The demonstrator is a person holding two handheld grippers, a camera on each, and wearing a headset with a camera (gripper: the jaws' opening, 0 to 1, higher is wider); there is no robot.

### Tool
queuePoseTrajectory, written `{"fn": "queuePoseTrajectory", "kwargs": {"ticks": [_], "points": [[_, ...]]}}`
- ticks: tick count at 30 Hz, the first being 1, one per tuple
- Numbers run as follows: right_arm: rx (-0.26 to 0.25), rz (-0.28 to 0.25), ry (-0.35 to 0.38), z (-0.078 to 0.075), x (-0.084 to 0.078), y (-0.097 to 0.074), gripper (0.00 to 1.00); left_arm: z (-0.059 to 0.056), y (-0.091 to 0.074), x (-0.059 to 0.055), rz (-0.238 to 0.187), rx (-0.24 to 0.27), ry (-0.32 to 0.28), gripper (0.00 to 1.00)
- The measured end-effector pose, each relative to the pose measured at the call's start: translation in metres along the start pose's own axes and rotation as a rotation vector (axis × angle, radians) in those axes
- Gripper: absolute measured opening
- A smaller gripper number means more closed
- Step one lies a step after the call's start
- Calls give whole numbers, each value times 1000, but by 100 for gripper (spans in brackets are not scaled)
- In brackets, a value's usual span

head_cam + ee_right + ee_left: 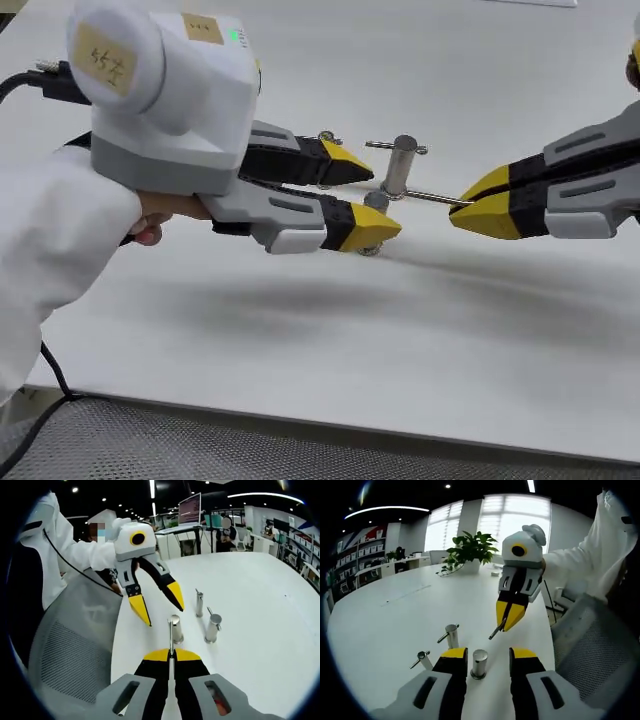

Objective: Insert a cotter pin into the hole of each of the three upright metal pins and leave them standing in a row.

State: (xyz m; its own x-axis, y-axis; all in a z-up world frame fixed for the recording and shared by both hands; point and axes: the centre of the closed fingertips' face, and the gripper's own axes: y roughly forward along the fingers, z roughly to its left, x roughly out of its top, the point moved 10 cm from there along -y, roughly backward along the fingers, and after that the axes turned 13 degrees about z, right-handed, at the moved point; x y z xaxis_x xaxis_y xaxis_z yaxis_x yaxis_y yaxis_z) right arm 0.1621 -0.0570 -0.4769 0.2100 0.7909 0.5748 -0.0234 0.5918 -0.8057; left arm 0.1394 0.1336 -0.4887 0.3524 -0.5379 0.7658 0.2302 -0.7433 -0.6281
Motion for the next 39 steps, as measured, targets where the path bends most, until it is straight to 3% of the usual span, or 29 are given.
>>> {"fn": "queuePoseTrajectory", "kwargs": {"ticks": [3, 14, 17, 25, 39], "points": [[-2, 12, -2, 0, -1, 3, 0, -3, 5, -1, 34, 7, 19, 29], [7, 36, -17, -1, 0, 9, 0, 4, 4, -5, 52, 20, 35, 16], [9, 38, -18, 0, 0, 11, 0, 8, 3, -5, 53, 47, 49, 11], [16, 42, -22, -2, 1, 14, 0, 11, 5, -10, 102, 39, 70, 10], [9, 54, -40, -8, 8, 24, 0, 11, 5, -8, 115, 41, 91, 10]]}}
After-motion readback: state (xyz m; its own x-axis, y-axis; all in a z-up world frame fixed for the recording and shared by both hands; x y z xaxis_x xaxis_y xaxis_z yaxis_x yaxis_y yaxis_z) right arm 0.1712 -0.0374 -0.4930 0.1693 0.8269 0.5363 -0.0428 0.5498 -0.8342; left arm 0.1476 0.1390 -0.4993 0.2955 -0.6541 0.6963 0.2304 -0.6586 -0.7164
